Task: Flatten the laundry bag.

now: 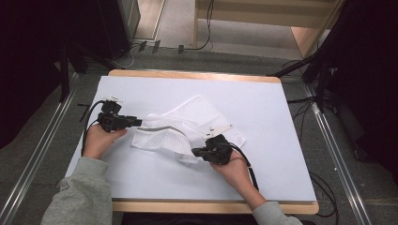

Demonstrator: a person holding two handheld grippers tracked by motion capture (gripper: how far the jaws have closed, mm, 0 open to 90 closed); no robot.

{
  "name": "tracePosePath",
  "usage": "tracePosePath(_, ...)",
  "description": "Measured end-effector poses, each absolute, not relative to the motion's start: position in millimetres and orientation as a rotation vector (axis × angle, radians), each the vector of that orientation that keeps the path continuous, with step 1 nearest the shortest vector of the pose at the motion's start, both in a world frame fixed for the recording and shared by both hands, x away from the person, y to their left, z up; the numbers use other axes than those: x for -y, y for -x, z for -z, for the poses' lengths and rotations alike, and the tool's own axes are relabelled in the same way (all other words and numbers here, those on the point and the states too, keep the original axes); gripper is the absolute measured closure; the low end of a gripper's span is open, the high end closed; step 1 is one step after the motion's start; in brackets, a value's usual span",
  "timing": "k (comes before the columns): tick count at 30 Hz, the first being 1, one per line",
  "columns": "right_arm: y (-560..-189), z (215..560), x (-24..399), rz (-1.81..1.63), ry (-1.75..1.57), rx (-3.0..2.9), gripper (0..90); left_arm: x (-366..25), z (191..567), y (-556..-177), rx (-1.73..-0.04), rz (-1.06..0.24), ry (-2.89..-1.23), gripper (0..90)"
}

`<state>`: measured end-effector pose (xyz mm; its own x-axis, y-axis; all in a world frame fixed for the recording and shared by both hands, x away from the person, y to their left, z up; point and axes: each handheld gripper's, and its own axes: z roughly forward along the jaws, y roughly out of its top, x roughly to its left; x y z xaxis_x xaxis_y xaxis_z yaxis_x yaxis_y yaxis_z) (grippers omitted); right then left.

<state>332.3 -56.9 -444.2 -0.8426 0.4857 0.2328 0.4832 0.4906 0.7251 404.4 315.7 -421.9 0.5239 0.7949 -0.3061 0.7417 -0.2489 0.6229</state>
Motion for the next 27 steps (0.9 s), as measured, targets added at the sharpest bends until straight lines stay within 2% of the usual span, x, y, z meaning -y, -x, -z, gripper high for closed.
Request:
tracePosePath(7,-328.2,438.6,25.1,-1.404,-0.786,-2.712,90.0,-317.8,409.1,-380.7,-1.224,-0.125,-1.976,57.3)
tracePosePath(21,-335.0,454.2,-34.9,-1.373,-0.669,-2.827,90.0,-322.7,396.9,-334.8,-1.214,-0.148,-1.95,54.3)
tracePosePath(24,-330.7,447.4,-36.8,-1.364,-0.626,-2.834,90.0,-323.2,395.3,-332.1,-1.208,-0.148,-1.945,53.9)
tracePosePath(27,-332.4,435.0,-21.7,-1.399,-0.639,-2.81,90.0,-321.4,394.3,-330.1,-1.203,-0.141,-1.943,53.4)
